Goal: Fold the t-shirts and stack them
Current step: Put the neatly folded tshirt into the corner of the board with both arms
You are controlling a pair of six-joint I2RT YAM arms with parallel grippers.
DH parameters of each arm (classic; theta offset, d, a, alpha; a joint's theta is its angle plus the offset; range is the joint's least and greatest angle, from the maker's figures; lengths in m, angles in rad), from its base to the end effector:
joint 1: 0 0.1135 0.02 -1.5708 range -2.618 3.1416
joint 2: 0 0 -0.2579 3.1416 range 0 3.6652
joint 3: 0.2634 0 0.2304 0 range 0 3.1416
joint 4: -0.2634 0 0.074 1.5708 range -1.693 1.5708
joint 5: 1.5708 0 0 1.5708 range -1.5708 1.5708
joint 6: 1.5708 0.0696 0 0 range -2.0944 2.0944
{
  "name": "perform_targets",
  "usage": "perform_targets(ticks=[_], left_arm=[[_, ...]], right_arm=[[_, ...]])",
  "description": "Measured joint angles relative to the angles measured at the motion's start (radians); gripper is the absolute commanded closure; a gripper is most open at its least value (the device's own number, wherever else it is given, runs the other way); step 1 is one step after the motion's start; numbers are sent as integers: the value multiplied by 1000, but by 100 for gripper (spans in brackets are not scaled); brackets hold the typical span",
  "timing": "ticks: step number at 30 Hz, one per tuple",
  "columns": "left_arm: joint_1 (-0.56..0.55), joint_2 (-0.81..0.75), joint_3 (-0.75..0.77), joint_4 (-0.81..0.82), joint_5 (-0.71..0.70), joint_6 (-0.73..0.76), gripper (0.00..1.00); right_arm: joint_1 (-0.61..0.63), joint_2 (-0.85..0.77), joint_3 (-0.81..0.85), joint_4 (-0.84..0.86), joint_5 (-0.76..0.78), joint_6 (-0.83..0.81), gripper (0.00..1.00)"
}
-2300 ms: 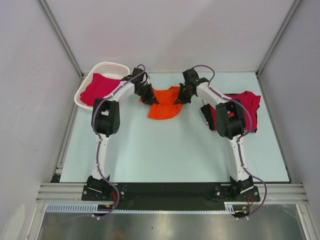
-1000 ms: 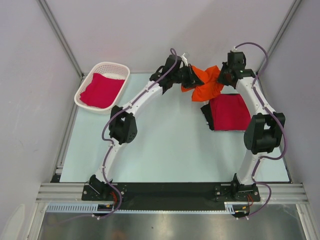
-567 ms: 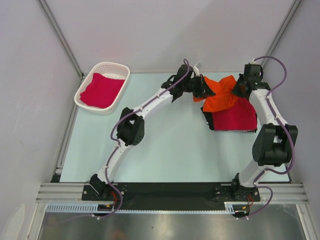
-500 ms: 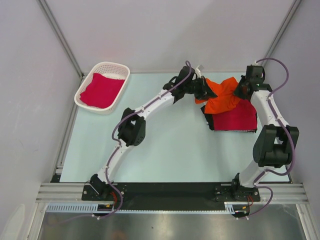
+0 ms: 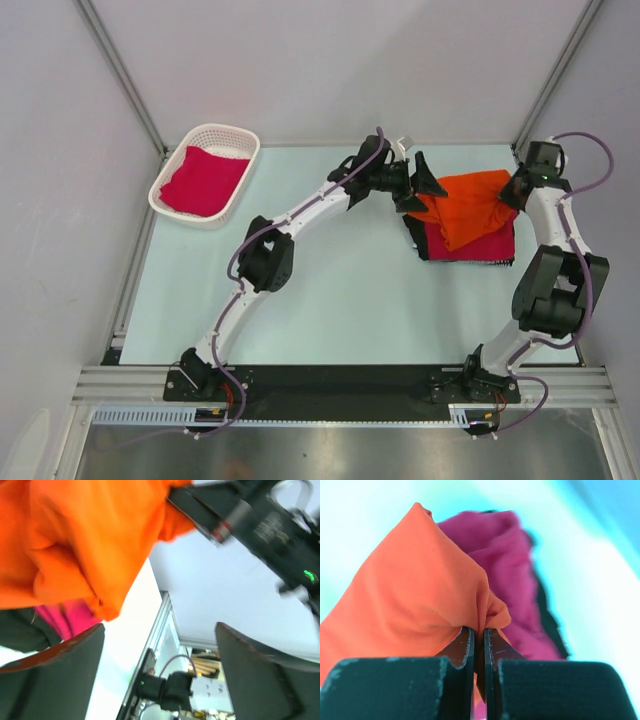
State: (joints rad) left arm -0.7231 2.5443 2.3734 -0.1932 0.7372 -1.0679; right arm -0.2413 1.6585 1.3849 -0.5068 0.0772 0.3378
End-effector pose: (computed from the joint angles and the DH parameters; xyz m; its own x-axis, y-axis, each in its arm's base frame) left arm 0.4039 -0.4188 0.2351 -0.9706 -0.0086 -0.2406 0.2292 0.2737 -0.9341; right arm 0.3627 -0.0948 0.2672 -0.5480 0.4751 -0.6885 0.5014 0.8453 0.1843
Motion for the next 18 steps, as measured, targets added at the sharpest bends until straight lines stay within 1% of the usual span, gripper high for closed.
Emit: perform_targets(ticks=[4, 9, 12, 15, 16, 17, 18], left_arm=[[13, -5, -22, 2, 61, -2, 0], [31, -51, -134, -6, 92, 11, 0], [47, -98, -221, -12, 102, 24, 0], [64, -135, -272, -24, 105, 35, 0], [69, -140, -276, -30, 105, 42, 0], [73, -143, -278, -35, 105, 50, 0], [76, -146, -278, -42, 103, 59, 0]], right_arm=[[-76, 51, -16, 10, 61, -1, 100], [-76, 101, -21, 13, 72, -2, 100], [-76, 120, -13, 4, 51, -8, 100], [-85, 142, 25, -24, -11, -19, 100], [-88, 149, 37, -34, -34, -23, 95], [-91, 159, 56, -53, -58, -25, 74], [-93, 173, 80, -77, -74, -26, 59]])
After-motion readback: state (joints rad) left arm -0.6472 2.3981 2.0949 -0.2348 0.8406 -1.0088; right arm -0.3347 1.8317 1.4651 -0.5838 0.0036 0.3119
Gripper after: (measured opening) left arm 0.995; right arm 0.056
